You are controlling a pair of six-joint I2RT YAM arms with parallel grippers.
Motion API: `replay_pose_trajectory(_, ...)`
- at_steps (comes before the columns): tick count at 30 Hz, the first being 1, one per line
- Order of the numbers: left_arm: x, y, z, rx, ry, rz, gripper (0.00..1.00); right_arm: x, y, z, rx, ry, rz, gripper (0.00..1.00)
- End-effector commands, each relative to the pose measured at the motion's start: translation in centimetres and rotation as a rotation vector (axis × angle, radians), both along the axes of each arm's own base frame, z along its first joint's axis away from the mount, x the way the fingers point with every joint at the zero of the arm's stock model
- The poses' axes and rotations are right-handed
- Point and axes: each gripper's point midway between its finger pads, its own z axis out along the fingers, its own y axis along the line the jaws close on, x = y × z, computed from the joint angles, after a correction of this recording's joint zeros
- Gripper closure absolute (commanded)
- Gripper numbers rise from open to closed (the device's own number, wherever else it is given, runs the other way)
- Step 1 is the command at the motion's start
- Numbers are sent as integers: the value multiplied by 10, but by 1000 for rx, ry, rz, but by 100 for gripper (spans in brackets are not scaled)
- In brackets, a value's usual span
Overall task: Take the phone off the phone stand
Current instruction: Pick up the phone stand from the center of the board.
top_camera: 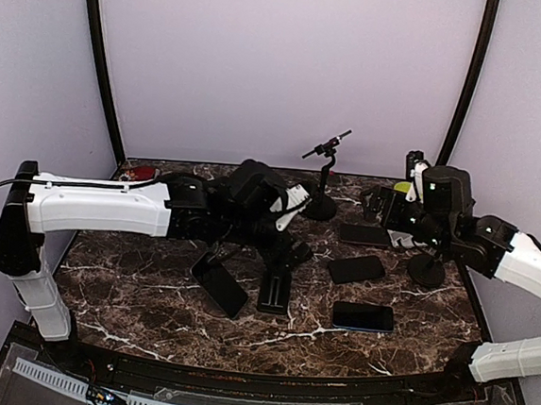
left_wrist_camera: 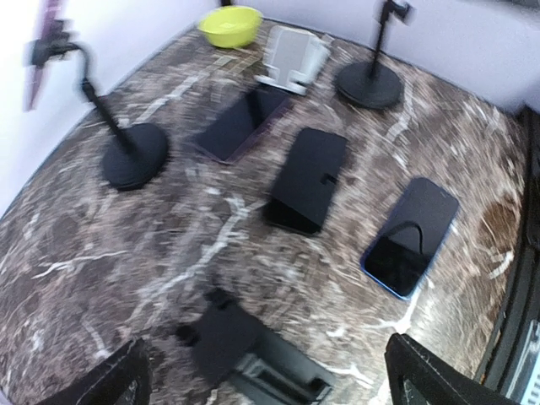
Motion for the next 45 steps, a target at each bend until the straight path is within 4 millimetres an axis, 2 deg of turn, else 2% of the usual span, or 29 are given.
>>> replay_pose_trajectory(1, 32, 41, 46, -147, -16, 195, 1, 1, 12, 12, 56, -9, -48, 0)
replay_pose_trajectory(4, 51, 71, 51, -165, -13, 314, 1, -2, 28, -2, 64, 34, -44, 0)
replay_pose_trajectory(7, 60, 92, 55, -197, -19, 361, 1, -9, 52, -21, 63, 82, -12, 0)
replay_pose_trajectory(9, 63, 101, 58, -215, -22, 372, 1, -14, 68, -37, 44, 116, 11, 0)
replay_pose_trajectory(13, 65, 112, 59, -230, -25, 394, 1, -20, 91, -57, 14, 154, 38, 1)
replay_pose_trajectory(24, 68, 130, 49, -233, -22, 453, 1, -39, 148, -108, -3, 255, 73, 3)
replay_pose_trajectory(29, 69, 138, 50, -236, -35, 473, 1, -44, 163, -122, -8, 288, 66, 12)
replay_pose_trajectory(31, 69, 142, 50, -237, -41, 481, 1, -47, 170, -135, -2, 319, 74, 17)
replay_pose_trajectory(36, 69, 148, 50, -254, -41, 492, 1, -58, 187, -163, -7, 385, 116, 21)
replay_pose_trajectory(41, 66, 151, 42, -274, -26, 495, 1, -63, 203, -175, -52, 383, 138, 24)
replay_pose_trajectory(45, 65, 152, 38, -271, -16, 499, 1, -60, 206, -182, -69, 386, 129, 27)
